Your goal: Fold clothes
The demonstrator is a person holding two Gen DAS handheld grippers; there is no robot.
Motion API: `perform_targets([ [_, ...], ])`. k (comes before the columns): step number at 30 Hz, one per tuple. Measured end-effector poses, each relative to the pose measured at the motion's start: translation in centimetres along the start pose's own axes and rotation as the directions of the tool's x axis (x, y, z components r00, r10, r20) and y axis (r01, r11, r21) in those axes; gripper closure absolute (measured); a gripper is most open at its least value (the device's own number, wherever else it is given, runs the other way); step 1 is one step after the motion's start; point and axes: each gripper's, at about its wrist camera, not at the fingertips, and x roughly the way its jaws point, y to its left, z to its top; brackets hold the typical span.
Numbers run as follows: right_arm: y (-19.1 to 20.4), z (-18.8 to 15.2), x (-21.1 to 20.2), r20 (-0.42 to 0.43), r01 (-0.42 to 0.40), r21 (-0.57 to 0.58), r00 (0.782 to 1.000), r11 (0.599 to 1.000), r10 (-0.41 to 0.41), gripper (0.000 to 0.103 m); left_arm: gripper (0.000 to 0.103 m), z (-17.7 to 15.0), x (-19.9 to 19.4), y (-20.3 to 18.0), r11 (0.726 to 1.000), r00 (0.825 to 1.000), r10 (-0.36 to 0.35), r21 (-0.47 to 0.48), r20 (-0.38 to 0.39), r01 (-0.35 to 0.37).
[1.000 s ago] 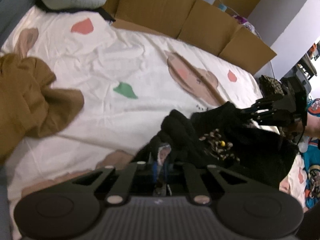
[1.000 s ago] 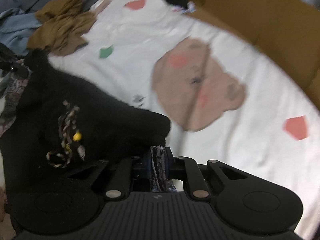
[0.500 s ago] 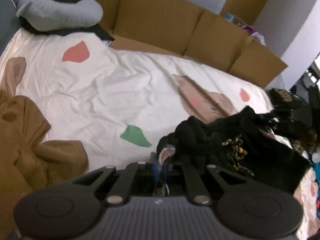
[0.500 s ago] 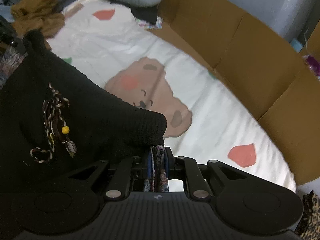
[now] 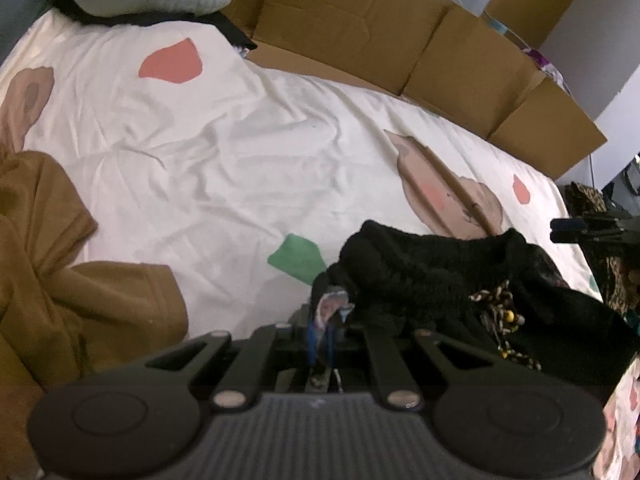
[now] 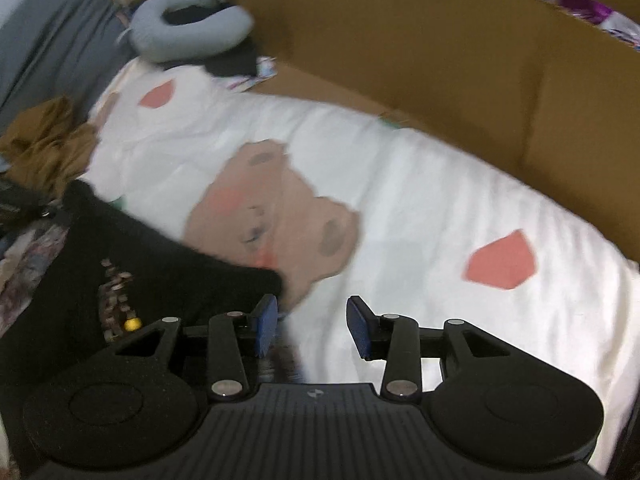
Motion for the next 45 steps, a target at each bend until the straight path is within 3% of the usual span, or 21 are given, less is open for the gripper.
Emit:
perform_targets([
  [10, 0.4, -1.9, 2.8, -0.031, -0.064, 0.054, 0.997, 0.996, 0.066, 0.058, 0.097, -0.5, 0.0, 0.2, 1.0, 1.0, -0.015, -0.011, -0.001, 0.015],
  [16, 1.7, -2.6, 3.6, -0.075, -0.066, -0.013, 0.995, 0.998, 0.065, 0.058, 0.097, -0.7, 0.3, 0.0, 1.0, 1.0, -0.009, -0.018, 0.008, 0.009],
  [28, 5.3, -2.9, 2.6, -0.085, -0.184, -0.169, 0.982, 0.968, 0.171, 0.059, 0.096, -1.0, 0.4, 0.0, 1.0, 1.0, -0.012, -0.013, 0.013, 0.013],
  [35, 6.7, -2.7, 2.2, -0.049, -0.15, -0.262, 0.989, 0.953, 0.142, 0.065, 0.096, -1.1, 0.4, -0.1, 1.0, 1.0, -0.01, -0.006, 0.013, 0.01],
  [37, 7.0, -2.7, 2.1, -0.05, -0.155, -0.275, 0.988, 0.949, 0.147, 0.069, 0.096, -1.1, 0.5, -0.2, 1.0, 1.0, -0.008, -0.005, 0.013, 0.008],
  [39, 7.2, -2.7, 2.2, -0.056, -0.163, -0.282, 0.987, 0.946, 0.153, 0.08, 0.096, -1.2, 0.5, -0.2, 1.0, 1.0, -0.008, -0.004, 0.013, 0.008],
  [45, 7.4, -2.8, 2.5, -0.066, -0.166, -0.282, 0.986, 0.945, 0.154, 0.081, 0.096, -1.3, 0.6, -0.2, 1.0, 1.0, -0.01, -0.003, 0.011, 0.01],
])
